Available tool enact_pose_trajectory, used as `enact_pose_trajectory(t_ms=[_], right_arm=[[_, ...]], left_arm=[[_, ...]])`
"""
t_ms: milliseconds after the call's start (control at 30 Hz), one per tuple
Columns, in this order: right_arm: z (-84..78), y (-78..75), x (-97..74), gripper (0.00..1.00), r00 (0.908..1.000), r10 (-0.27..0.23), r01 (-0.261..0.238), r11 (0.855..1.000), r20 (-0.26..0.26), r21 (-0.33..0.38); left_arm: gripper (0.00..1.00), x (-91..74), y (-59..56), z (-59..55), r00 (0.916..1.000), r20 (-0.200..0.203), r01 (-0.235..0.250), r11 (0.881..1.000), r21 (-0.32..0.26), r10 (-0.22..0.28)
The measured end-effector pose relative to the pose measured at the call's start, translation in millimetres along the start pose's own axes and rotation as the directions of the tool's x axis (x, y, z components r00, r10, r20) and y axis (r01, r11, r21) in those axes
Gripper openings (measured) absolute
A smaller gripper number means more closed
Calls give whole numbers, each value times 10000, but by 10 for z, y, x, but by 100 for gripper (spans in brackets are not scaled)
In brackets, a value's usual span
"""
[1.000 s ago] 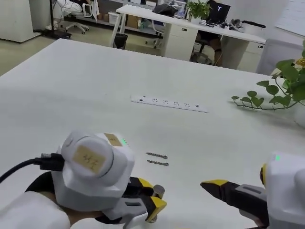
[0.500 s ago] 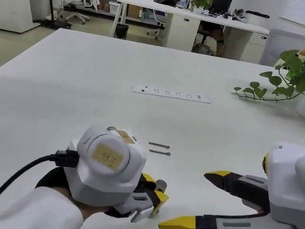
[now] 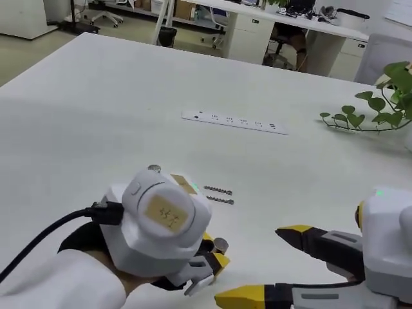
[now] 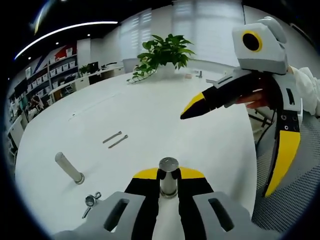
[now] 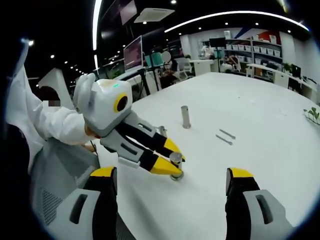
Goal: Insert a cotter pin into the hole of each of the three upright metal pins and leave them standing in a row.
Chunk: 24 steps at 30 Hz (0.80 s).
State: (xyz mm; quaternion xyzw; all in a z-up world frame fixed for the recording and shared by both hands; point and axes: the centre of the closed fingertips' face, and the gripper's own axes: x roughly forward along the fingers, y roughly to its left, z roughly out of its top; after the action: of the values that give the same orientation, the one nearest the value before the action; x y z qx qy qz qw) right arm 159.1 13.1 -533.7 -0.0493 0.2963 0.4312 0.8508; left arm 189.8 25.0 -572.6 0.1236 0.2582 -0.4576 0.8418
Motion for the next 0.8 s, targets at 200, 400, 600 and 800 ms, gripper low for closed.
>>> enact_pose_trajectory(t_ms=[200, 400, 600, 800], right_arm=[[-2, 1, 12, 88, 10000, 28, -28, 10000, 27, 68], [-9, 0, 13, 88, 10000, 21, -21, 9999, 9, 100], [11, -11, 8, 88, 10000, 26, -26, 10000, -11, 1], [24, -40, -13, 87, 10000, -62, 62, 10000, 16, 7]], left_arm=[[10, 4, 1, -7, 10000, -1, -97, 9997, -219, 97], [10, 7, -56, -18, 10000, -51, -14, 9996, -287, 13], [10, -5, -55, -21, 9999, -94, 37, 9995, -328, -40], [11, -101, -51, 55, 9983, 203, 543, 9979, 353, -550]])
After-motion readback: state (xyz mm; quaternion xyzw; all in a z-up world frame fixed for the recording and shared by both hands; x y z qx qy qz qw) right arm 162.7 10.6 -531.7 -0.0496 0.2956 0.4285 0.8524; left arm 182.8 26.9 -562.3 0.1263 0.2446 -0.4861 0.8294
